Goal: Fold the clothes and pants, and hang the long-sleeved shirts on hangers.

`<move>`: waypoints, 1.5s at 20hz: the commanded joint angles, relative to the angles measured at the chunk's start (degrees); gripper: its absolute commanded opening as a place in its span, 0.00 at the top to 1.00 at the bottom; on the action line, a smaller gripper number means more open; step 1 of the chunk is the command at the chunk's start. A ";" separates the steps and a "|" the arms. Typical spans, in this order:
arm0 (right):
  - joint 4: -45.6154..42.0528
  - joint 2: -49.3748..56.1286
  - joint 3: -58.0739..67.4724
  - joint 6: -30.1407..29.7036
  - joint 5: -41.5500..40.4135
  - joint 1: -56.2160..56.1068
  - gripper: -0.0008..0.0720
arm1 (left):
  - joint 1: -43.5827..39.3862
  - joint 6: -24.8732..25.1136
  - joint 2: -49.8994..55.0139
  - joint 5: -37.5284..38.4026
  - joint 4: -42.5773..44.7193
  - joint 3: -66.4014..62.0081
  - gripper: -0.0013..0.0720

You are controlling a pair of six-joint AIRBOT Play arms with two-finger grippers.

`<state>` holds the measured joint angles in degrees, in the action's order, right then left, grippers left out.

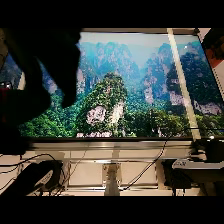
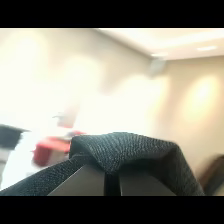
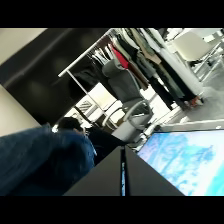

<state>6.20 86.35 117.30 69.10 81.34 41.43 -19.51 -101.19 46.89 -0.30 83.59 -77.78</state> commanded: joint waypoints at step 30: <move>-34.32 2.43 -1.55 12.79 7.15 -0.02 0.95 | -27.21 -2.67 26.51 43.71 18.80 -0.90 0.95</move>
<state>-14.55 88.40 116.62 77.38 85.84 41.43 -48.56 -101.71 73.25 41.78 100.97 -78.70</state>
